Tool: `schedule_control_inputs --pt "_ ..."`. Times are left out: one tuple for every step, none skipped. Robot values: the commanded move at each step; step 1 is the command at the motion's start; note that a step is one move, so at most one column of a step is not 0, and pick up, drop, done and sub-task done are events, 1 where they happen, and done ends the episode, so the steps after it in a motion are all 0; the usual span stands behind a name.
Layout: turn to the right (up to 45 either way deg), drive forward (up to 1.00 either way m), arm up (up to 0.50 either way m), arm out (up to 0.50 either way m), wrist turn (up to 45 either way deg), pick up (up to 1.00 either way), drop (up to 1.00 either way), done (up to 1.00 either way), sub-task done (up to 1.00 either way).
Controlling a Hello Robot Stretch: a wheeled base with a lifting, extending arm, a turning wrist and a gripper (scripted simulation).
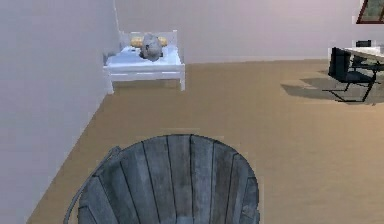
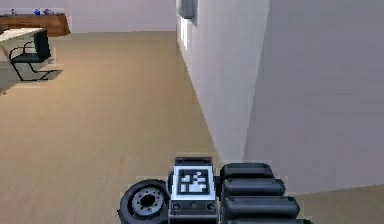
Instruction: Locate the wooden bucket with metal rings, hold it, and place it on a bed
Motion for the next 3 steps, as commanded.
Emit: schedule_control_inputs --pt "6.0 0.0 0.0 0.0 0.0 0.0 0.0 0.0 0.0" --pt "0.0 1.0 0.0 0.0 0.0 0.0 0.0 0.0 0.0" --pt "0.0 1.0 0.0 0.0 0.0 0.0 0.0 0.0 0.0"
